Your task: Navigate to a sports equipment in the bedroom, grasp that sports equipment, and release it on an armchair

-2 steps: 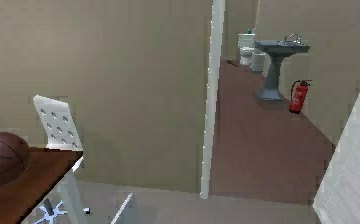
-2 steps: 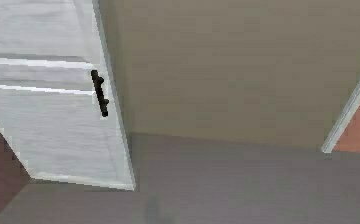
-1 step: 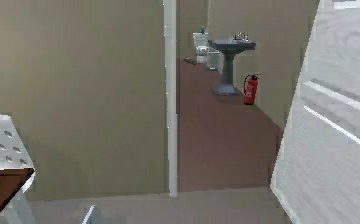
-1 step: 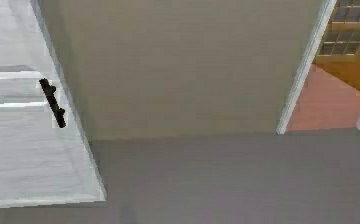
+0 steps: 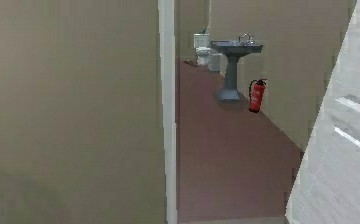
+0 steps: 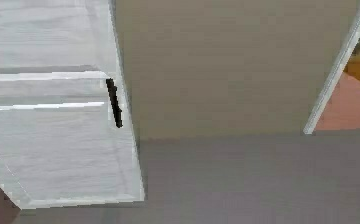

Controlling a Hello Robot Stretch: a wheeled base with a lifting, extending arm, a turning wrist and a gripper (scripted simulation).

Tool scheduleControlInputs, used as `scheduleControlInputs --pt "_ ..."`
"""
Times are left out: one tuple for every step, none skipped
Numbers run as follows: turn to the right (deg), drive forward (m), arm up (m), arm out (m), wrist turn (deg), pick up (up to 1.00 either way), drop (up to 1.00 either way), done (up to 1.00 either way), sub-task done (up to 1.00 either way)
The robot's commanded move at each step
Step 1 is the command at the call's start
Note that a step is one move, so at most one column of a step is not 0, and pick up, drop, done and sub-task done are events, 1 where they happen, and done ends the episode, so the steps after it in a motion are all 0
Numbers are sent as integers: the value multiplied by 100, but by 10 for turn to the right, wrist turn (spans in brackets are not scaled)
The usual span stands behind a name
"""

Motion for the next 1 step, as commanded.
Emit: scheduleControlInputs --pt "0 35 0 0 0 0 0 0 0"
